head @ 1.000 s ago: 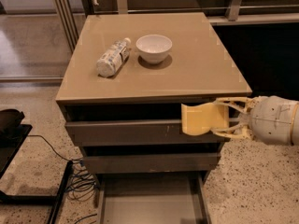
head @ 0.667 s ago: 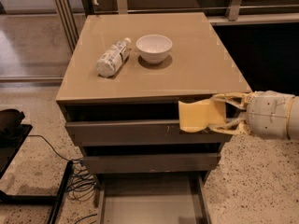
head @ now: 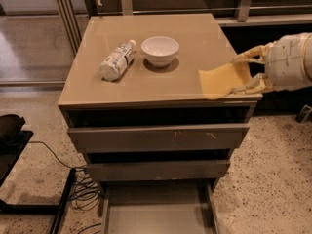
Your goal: Pick sponge from bottom drawer and place on counter
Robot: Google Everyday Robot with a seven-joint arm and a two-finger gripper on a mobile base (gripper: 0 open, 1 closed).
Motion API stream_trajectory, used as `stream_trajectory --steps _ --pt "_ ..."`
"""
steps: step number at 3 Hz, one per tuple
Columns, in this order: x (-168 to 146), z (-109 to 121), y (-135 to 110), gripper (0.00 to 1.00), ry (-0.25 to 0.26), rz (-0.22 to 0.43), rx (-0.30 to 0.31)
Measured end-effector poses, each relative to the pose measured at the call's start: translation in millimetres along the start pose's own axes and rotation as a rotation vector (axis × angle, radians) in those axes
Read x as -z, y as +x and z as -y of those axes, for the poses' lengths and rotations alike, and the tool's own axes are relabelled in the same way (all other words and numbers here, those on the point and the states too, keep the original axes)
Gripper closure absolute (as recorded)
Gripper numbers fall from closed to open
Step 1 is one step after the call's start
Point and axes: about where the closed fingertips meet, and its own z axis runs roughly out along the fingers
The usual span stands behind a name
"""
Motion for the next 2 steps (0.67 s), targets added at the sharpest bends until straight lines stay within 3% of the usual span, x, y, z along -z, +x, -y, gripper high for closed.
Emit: stream_trajectory --steps 1,2 --pt "-11.0 33.4 21.9 1.0 -0.082 -0.043 -0.039" --pt "-64.6 52.2 12.7 1.0 -0.195 0.076 -0.073"
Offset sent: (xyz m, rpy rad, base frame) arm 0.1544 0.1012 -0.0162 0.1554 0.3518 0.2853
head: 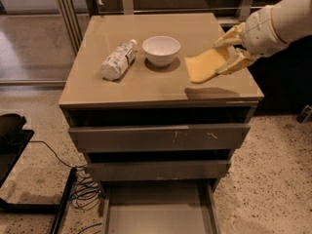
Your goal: Pick sponge from bottom drawer and place on counter
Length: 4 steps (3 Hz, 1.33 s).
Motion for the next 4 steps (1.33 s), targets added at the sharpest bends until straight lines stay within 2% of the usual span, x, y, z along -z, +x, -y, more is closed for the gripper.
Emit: stream_trajectory --steps 1,2,3,4 --pt "-62.6 17.4 -18.7 1.0 -0.062 0.201 -0.067" --pt "-98.2 28.9 -26.8 1.0 -0.062 0.31 -0.133" --pt "-101.1 30.5 -15.7 1.0 -0.035 0.246 -0.144" --pt "-85.0 26.9 -0.9 1.0 -0.024 0.065 -0.099"
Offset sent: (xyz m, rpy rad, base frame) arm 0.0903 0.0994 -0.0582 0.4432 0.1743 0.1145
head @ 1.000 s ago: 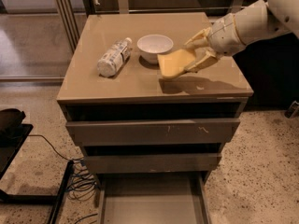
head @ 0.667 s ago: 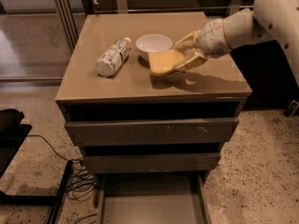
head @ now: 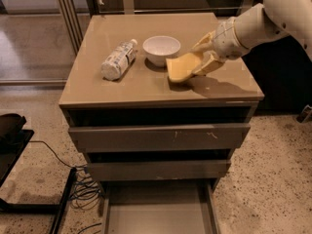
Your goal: Pick sponge from bottom drawer and place on counter
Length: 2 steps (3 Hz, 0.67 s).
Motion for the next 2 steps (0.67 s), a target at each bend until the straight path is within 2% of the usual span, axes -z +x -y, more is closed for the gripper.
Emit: stream_trajectory --steps 1,2 --pt "20.9 0.7 14.4 1.0 0.002 -0.135 0.037" --pt "30.3 0.9 29.7 1.0 -0.01 -0.192 0.041"
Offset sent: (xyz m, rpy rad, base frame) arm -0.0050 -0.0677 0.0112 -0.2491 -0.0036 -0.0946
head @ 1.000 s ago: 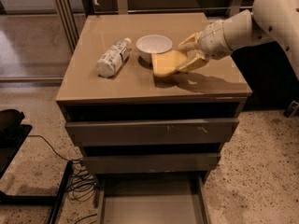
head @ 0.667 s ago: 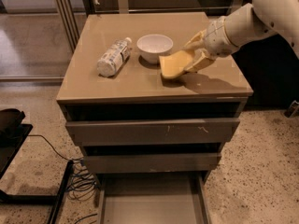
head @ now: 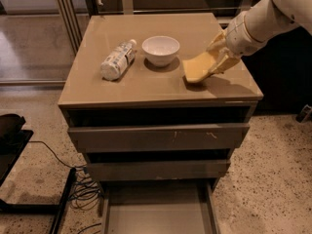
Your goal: Pick sponge from bottom drawer and place on counter
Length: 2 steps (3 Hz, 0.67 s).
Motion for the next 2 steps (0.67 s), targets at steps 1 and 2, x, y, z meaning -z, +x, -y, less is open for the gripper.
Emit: stream_trajectory --steps 1,2 --pt "-0.2 -0.3 0.7 0.81 -0.001 -0.001 0.0" --pt "-0.2 -0.3 0.7 0.58 -0.001 -0.001 0.0"
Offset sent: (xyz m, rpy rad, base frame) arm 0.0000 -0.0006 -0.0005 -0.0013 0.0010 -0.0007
